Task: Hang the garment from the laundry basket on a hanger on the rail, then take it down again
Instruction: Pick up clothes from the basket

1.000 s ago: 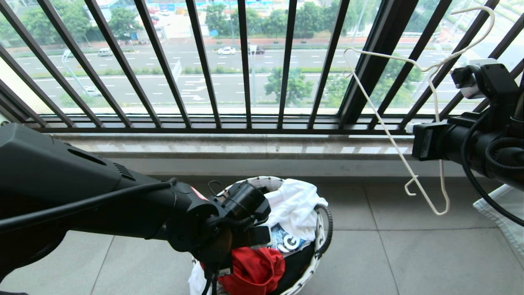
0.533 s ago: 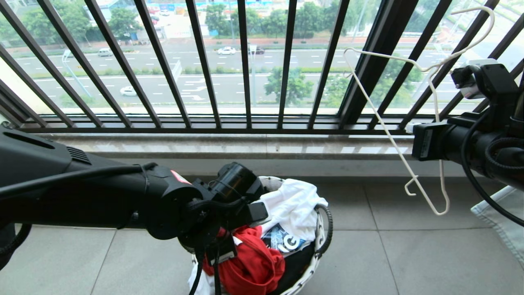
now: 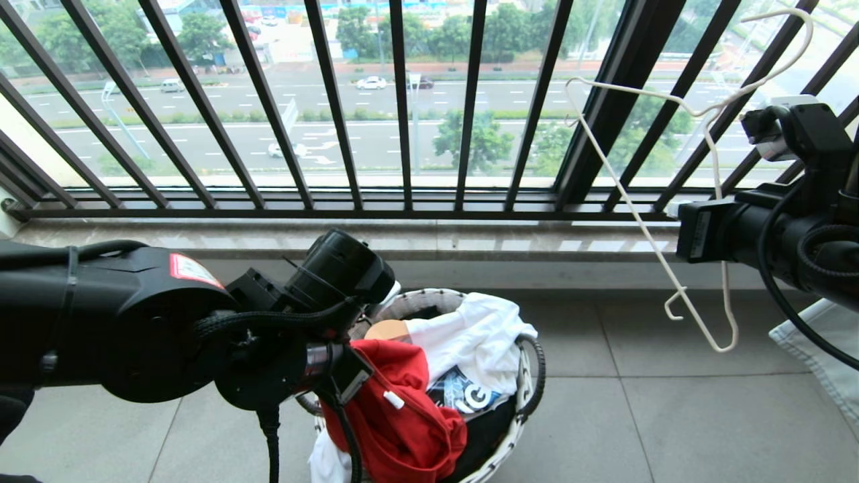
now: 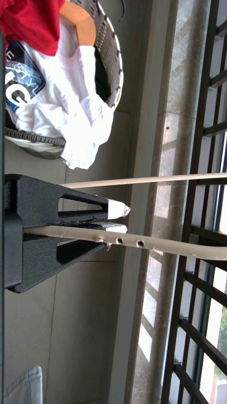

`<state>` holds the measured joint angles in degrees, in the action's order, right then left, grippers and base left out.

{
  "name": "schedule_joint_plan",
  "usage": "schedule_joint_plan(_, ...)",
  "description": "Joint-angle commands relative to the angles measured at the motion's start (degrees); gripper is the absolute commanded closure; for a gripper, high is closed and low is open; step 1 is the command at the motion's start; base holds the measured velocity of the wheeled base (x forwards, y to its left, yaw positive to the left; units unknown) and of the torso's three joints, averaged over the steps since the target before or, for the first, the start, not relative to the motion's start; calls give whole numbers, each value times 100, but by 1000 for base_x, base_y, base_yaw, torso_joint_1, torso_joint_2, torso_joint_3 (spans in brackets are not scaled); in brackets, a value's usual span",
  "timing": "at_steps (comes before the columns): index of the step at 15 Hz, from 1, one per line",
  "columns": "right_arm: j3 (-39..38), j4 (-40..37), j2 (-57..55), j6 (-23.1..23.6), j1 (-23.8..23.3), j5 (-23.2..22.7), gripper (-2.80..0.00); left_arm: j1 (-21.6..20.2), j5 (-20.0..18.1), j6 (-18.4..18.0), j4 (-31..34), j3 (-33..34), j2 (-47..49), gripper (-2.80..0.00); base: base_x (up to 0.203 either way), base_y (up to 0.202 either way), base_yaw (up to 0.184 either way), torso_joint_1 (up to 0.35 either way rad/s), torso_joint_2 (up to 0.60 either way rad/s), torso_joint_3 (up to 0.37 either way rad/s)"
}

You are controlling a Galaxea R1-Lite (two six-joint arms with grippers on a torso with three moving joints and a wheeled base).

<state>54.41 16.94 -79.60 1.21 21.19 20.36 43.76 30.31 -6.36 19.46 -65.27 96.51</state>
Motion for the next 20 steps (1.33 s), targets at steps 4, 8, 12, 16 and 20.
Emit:
schedule_joint_plan(4,28,11,-48,11,8,12,0,-8,169,297,-3,141,-497,0,0,0,0,0,0,0)
schedule_joint_plan(8,44,11,-135,2,0,12,0,-21,110,328,-494,53,-250,0,0,0,0,0,0,0)
schedule_joint_plan(12,35,11,-213,2,0,21,0,-43,107,275,-750,225,-256,0,0,0,0,0,0,0)
schedule_joint_plan(16,26,11,-213,2,8,21,0,-35,115,267,-768,261,-256,0,0,0,0,0,0,0)
schedule_joint_plan(20,26,11,-205,2,8,12,0,-26,118,267,-754,269,-185,0,0,0,0,1,2,77)
